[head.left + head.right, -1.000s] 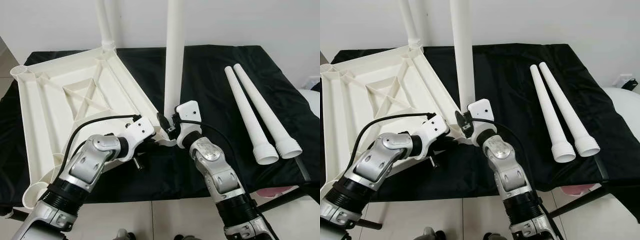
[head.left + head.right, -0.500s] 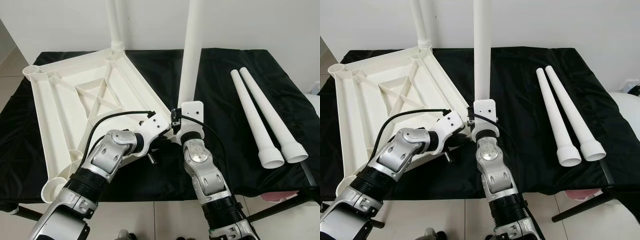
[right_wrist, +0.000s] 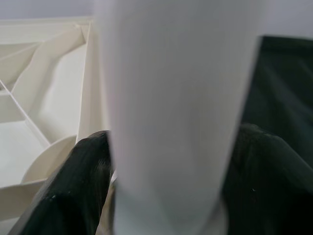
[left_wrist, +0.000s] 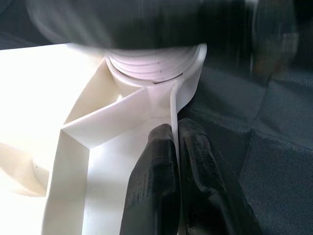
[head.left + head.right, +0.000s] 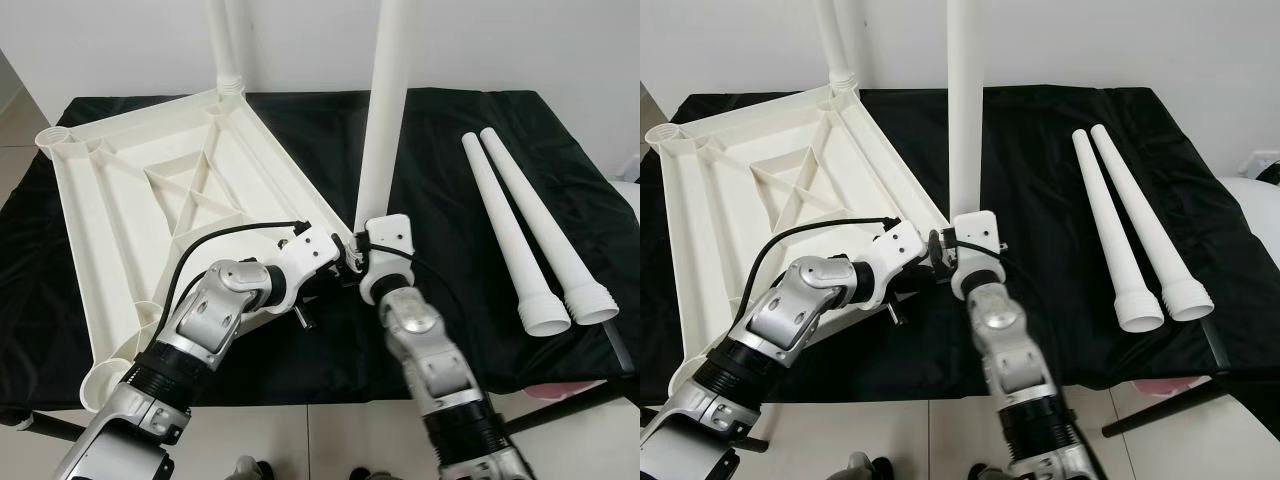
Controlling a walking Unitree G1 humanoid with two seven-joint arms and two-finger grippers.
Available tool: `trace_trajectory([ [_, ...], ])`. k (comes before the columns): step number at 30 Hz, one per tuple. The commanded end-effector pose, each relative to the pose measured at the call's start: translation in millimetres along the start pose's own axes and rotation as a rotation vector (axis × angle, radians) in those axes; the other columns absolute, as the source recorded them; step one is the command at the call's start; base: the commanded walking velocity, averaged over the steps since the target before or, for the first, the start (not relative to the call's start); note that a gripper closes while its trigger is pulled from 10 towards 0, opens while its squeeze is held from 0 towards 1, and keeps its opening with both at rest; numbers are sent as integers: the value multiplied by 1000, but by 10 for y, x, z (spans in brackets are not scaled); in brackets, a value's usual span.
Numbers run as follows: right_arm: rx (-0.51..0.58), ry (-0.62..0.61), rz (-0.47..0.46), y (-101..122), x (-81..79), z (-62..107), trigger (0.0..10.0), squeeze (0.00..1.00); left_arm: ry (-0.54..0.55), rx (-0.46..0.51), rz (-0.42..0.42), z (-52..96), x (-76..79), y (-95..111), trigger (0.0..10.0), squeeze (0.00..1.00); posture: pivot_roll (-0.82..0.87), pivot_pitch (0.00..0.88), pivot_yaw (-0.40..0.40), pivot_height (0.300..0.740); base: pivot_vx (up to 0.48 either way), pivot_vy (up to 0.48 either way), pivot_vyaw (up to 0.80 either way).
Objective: Building children table
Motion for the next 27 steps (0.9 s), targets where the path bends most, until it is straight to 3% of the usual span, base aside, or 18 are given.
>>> trace_trajectory([
  [1,18,22,-11,39,-47,2,10000,0,11,41,-29,34,-9,85,10000,0,-5,156,30,740,0,0,0],
  [5,55,36,26,141,11,-39,10000,0,1,38,-32,59,22,64,10000,0,-3,158,30,740,0,0,0],
  [9,81,82,-2,231,-15,-79,10000,0,-16,39,-38,79,57,56,10000,0,1,159,29,740,0,0,0],
  [12,82,190,-36,257,-118,-69,10000,0,-61,51,-56,136,130,70,10000,0,4,159,30,740,0,0,0],
  [13,81,277,-44,280,-180,-31,10000,0,-91,51,-78,208,177,53,10000,0,7,161,30,740,0,0,0],
  [14,81,277,-44,280,-180,-31,10000,0,-91,51,-78,208,177,53,10000,0,7,161,30,740,0,0,0],
  [17,69,511,-21,328,-303,149,10000,0,-154,26,-157,429,257,-40,10000,0,15,163,28,740,0,0,0],
  [23,40,695,11,333,-369,316,10000,0,-187,3,-210,604,263,-108,10000,0,19,164,20,740,0,0,0],
  [24,19,821,37,332,-412,408,10000,0,-225,-10,-243,726,285,-157,10000,0,20,166,15,740,0,0,0],
  [27,10,881,46,335,-432,434,10000,0,-244,-16,-253,779,305,-180,10000,0,21,167,10,740,0,0,0],
])
Point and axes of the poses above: a point about 5 cm out from each wrist's last joint towards the gripper, its own z axis pointing back from the gripper into the wrist, its own y axis along the axis of the wrist's last joint, x = y × z, the point moved 4 cm from there along -z, pointing out of the wrist towards the gripper, and after that the axes turned 2 degrees about -z, right-handed, at the moved point
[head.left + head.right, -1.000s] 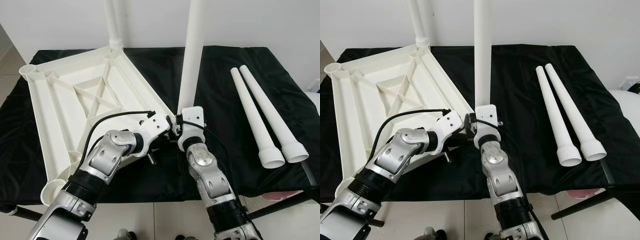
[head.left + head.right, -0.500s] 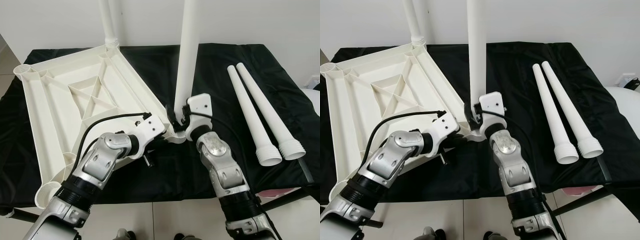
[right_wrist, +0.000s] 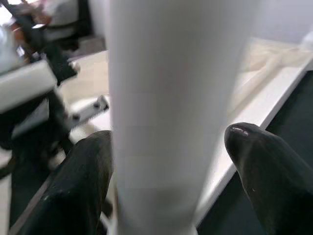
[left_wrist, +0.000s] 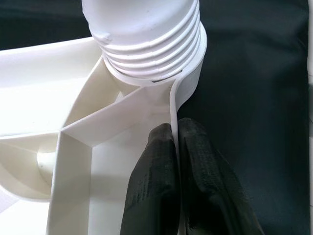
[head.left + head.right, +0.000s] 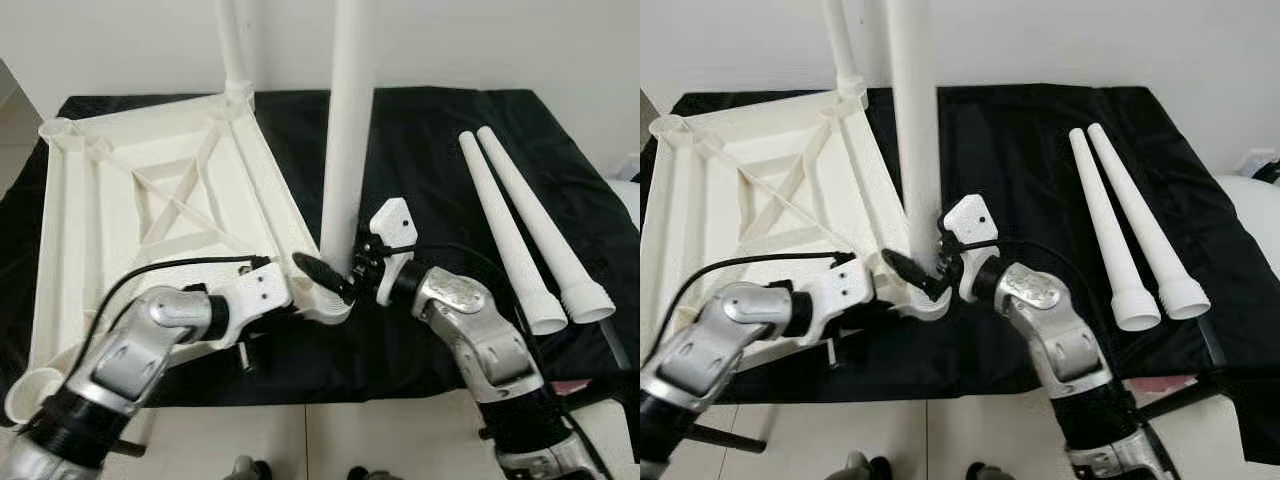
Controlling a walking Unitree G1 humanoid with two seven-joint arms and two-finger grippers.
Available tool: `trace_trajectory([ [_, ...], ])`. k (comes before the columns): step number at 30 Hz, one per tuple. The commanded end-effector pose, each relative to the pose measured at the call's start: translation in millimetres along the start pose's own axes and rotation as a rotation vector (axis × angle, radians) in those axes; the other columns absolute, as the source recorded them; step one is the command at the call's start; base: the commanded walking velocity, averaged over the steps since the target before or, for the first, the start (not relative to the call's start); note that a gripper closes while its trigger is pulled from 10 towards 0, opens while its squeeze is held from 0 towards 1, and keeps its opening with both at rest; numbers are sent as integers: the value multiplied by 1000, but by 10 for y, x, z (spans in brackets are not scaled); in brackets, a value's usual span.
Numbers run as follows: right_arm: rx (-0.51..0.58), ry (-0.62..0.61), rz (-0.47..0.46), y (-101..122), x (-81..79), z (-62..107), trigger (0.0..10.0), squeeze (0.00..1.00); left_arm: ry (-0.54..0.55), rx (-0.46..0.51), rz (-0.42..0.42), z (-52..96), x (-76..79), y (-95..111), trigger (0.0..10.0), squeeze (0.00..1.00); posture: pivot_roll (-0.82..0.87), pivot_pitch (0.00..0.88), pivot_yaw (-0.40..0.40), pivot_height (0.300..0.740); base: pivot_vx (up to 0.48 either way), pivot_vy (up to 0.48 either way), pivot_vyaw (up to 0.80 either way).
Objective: Building children table
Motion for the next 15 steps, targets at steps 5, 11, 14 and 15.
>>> trace_trajectory([
  [5,13,100,-4,64,-76,-66,10000,0,-17,40,-77,66,23,143,10000,0,25,167,2,740,0,0,0],
  [11,-16,63,8,7,-58,-114,10000,0,19,59,-56,31,8,185,10000,0,27,167,-3,740,0,0,0],
  [14,-32,-17,19,-43,-3,-140,10000,0,47,69,-47,14,-32,203,10000,0,25,166,-3,740,0,0,0],
  [15,-32,-17,19,-43,-3,-140,10000,0,47,69,-47,14,-32,203,10000,0,25,166,-3,740,0,0,0],
])
Point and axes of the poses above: a point about 5 cm out from each wrist's last joint towards the gripper, its own z axis pointing back from the gripper into the wrist, its own y axis along the axis of the wrist's last joint, x = y × z, the point moved 4 cm from there along -z, pointing out of the wrist towards the gripper, and after that the axes turned 2 degrees about -z, right-handed, at the moved point
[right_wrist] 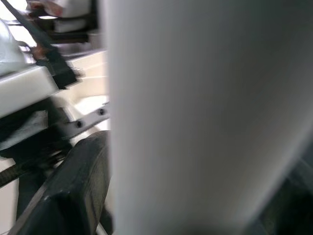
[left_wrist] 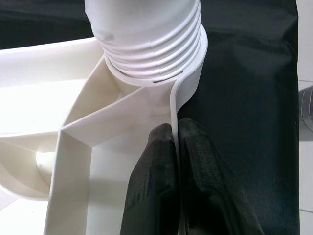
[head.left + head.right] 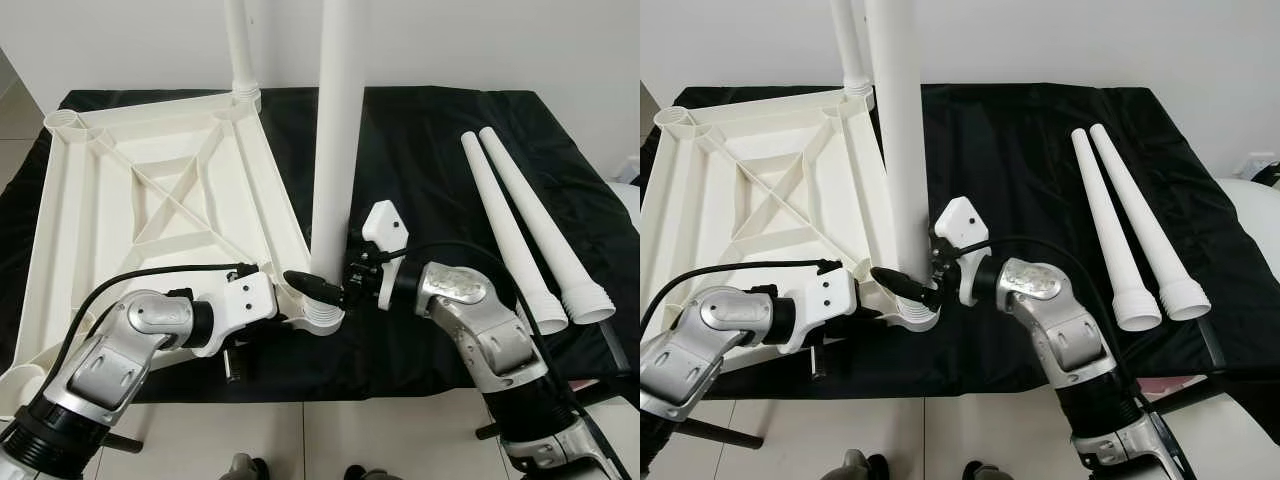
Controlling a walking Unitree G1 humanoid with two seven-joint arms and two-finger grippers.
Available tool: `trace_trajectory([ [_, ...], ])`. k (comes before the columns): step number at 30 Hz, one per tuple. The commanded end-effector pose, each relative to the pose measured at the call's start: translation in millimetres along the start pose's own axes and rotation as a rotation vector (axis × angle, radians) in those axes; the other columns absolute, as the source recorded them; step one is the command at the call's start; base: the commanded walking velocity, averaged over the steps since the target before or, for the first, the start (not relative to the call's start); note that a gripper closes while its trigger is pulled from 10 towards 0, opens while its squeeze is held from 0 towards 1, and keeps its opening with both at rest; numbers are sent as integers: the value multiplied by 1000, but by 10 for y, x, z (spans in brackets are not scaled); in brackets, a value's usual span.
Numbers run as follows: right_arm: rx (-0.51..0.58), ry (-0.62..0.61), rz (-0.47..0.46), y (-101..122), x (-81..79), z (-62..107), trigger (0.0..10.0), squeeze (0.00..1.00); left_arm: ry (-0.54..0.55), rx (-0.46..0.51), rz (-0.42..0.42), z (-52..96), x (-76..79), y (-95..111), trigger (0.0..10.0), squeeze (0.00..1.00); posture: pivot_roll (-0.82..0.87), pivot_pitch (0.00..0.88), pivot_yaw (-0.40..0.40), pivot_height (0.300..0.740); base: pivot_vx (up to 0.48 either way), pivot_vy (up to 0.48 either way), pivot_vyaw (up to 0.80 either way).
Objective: Building children table
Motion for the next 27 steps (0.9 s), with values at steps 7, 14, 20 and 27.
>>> trace_trajectory([
  [7,-110,-386,-35,-379,204,13,10000,0,162,140,7,-108,-291,383,10000,0,23,168,5,740,0,0,0],
  [14,-89,-554,-81,-441,242,93,10000,0,152,147,-5,-180,-311,424,10000,0,13,171,27,740,0,0,0],
  [20,-35,-593,-63,-323,301,55,10000,0,134,145,-5,-189,-283,422,10000,0,14,171,30,740,0,0,0],
  [27,19,-643,-47,-192,363,-24,10000,0,139,138,5,-190,-269,404,10000,0,25,170,22,740,0,0,0],
])
Point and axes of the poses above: a point about 5 cm out from each wrist's last joint towards the gripper, its own z axis pointing back from the gripper into the wrist, its own y axis along the axis of the wrist's last joint, x = y × z, the point moved 4 cm from there along -z, pointing out of the wrist towards the gripper, and after that the axes turned 2 degrees about -z, right-handed, at the moved point
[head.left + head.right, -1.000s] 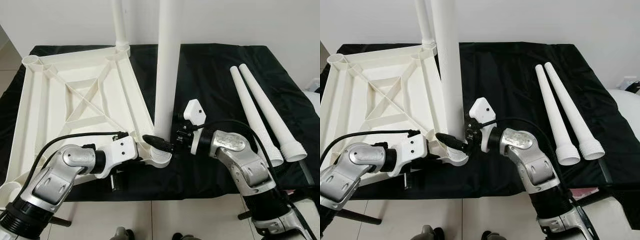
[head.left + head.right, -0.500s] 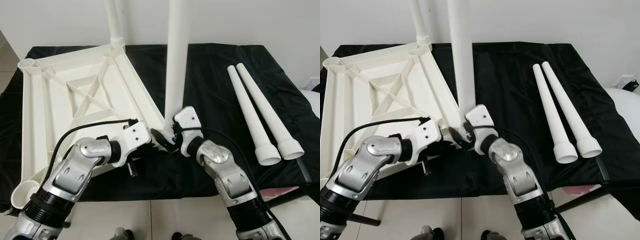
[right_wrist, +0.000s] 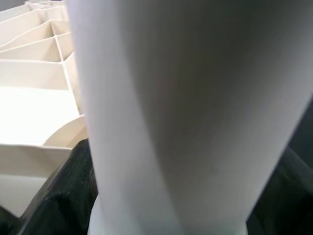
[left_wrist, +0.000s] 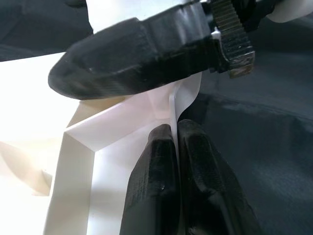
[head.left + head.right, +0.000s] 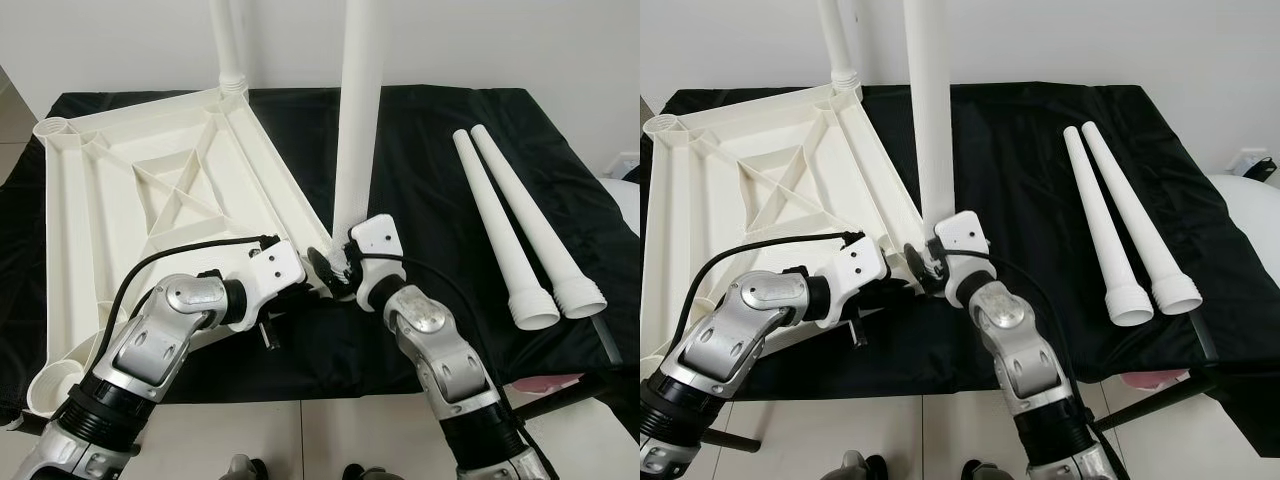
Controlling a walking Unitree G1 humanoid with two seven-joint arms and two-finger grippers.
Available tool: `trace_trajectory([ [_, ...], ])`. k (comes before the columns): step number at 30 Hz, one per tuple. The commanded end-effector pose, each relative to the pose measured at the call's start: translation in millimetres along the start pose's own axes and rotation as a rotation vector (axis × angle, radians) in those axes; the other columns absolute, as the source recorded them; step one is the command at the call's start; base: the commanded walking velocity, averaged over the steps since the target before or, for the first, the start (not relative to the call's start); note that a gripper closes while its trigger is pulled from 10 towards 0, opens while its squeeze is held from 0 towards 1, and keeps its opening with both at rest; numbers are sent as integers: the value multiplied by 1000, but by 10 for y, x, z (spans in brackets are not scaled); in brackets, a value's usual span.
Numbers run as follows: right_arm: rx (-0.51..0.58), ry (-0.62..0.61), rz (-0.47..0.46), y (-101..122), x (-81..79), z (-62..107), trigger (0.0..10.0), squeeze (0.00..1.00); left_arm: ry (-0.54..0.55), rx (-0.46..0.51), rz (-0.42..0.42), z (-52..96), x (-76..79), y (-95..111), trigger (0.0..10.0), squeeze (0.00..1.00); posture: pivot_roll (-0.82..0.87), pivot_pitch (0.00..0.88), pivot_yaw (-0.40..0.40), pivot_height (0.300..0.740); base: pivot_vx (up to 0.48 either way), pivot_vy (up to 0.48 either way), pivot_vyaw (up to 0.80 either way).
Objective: Building children table
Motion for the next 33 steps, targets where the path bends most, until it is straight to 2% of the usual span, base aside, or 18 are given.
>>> trace_trajectory([
  [1,79,-2,-6,185,5,-42,10000,0,-11,58,-52,15,23,174,10000,0,29,169,19,740,0,0,0],
  [3,109,36,-16,255,-60,-44,10000,0,-10,57,-48,17,28,168,10000,0,30,169,18,740,0,0,0],
  [6,119,42,-8,281,-74,-39,10000,0,-8,56,-46,18,28,166,10000,0,30,169,16,740,0,0,0],
  [10,133,116,-79,304,-175,-9,10000,0,-6,55,-45,14,30,163,10000,0,26,169,17,740,0,0,0],
  [15,132,159,-106,308,-228,14,10000,0,-10,56,-45,1,38,164,10000,0,20,170,20,740,0,0,0],
  [20,88,166,-46,230,-173,13,10000,0,-29,56,-53,-23,56,173,10000,0,18,174,26,740,0,0,0],
  [25,59,112,-68,186,-79,-18,10000,0,-30,55,-53,-25,58,175,10000,0,17,175,26,740,0,0,0],
  [30,41,82,-74,158,-59,-33,10000,0,-28,56,-52,-27,55,179,10000,0,17,174,24,740,0,0,0],
  [31,38,71,-78,152,-56,-38,5333,0,-27,56,-52,-28,53,179,10000,0,18,174,24,740,0,0,0],
  [32,38,71,-78,152,-56,-38,5333,0,-27,56,-52,-28,53,179,10000,0,18,174,24,740,0,0,0],
  [33,43,62,-85,158,-56,-40,4039,0,-26,56,-51,-28,53,179,10000,0,17,174,23,740,0,0,0],
])
Point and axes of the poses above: a point about 5 cm out from each wrist's last joint towards the gripper, its own z axis pointing back from the gripper into the wrist, its own y axis along the axis of the wrist's last joint, x = y × z, the point moved 4 cm from there along -z, pointing out of the wrist towards the gripper, and after that the axes turned 2 degrees about -z, right-handed, at the moved point
